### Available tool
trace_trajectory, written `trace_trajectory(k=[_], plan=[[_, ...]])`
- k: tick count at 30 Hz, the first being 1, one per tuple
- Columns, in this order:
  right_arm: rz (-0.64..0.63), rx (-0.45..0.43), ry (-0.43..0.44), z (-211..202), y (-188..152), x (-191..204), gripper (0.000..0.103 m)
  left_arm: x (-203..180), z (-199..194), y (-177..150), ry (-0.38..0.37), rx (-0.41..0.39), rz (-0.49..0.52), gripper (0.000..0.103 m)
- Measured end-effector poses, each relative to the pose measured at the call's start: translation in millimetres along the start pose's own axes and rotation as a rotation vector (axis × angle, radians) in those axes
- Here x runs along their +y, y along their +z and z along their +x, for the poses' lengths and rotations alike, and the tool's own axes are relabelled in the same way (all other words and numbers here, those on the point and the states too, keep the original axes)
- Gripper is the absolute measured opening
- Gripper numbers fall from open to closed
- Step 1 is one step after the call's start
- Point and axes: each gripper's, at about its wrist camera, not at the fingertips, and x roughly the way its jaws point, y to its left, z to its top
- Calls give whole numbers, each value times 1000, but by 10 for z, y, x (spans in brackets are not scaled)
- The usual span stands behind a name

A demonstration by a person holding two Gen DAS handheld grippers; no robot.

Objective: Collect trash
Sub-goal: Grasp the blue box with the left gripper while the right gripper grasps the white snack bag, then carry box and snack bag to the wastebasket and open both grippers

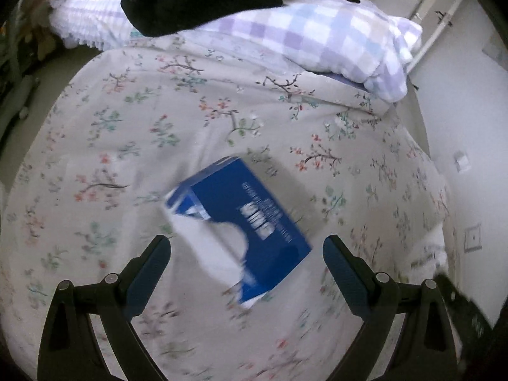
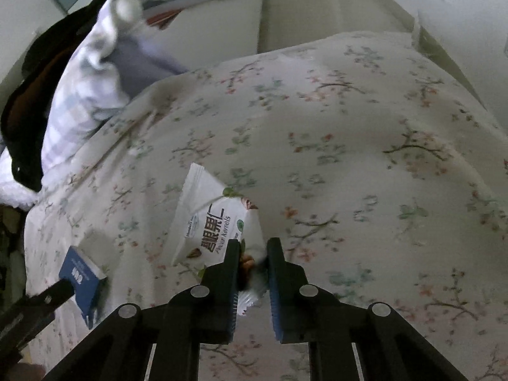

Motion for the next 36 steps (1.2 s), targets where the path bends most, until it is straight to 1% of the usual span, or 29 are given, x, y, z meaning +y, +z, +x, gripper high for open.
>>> trace_trajectory(k=[3,6,7,8,9,12,13,14,16,20,26,30,36], plan=[[22,9,9,12,22,-89,14,-90,111,69,25,-8,-24,98],[30,17,12,21,23,-130,14,-111,227,90,71,3,-25,96],[31,19,17,22,26,-131,14,-94,257,88,84,10,-25,90],[28,17,19,24,22,-129,14,-74,265,82,96,8,-21,86],[24,18,21,32,23,-111,14,-52,239,71,95,-10,-6,86],[4,18,23,25,18,-33,14,7,171,33,53,-15,39,68],[-2,18,23,22,21,-4,14,33,136,15,20,-14,56,57],[-9,17,25,11,17,28,14,58,114,-5,-3,-6,69,50],[-23,17,29,-9,9,95,14,148,59,-56,-76,14,96,50],[-81,31,33,-87,-54,288,14,388,-83,-155,-121,6,129,50],[-165,39,48,-256,-178,604,14,778,-417,-297,-141,-4,153,50],[-215,50,61,-327,-280,838,14,1125,-647,-341,-148,-22,166,50],[-298,98,123,-352,-500,1316,14,1669,-978,-432,-132,-53,175,50]])
